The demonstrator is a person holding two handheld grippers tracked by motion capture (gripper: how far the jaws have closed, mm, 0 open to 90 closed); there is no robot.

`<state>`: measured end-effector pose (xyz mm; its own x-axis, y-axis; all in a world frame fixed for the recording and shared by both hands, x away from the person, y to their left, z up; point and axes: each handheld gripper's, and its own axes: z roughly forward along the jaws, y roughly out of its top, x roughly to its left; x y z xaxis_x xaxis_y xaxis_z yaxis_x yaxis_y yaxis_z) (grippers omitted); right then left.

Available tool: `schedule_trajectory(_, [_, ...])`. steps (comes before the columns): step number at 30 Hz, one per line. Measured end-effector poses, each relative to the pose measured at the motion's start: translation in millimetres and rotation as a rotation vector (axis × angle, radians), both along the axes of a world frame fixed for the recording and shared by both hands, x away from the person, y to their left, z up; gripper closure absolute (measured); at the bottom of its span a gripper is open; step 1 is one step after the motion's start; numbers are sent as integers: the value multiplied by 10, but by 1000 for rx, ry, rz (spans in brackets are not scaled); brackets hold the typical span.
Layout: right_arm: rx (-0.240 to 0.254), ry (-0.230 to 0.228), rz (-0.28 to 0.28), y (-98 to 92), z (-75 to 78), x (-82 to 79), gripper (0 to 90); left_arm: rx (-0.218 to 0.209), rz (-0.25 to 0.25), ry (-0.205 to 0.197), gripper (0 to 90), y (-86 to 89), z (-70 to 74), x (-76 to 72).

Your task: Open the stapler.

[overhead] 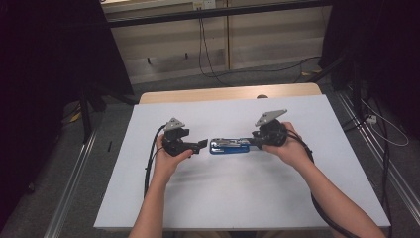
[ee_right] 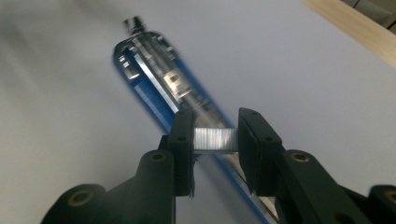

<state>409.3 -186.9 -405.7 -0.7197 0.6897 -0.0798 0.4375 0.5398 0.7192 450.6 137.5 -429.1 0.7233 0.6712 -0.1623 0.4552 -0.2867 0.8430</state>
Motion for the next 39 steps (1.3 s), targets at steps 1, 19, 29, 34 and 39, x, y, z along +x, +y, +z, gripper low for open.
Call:
schedule_trajectory(1, [1, 9, 17, 8, -20, -76, 681, 1, -4, -2, 76, -5, 0, -3])
schedule_trajectory(19, [-55, 51, 139, 107, -480, -692, 680, 31, -6, 1, 76, -8, -17, -47])
schedule_trajectory(29, [0, 40, 78, 15, -484, -851, 594, 36, 0, 5, 76, -6, -25, -53])
schedule_trajectory(34, [18, 45, 45, -68, -512, -911, 804, 29, -1, 4, 77, -11, -20, -56])
schedule_trajectory(39, [51, 56, 1, -112, -551, -836, 900, 27, -2, 1, 80, -16, -18, -58])
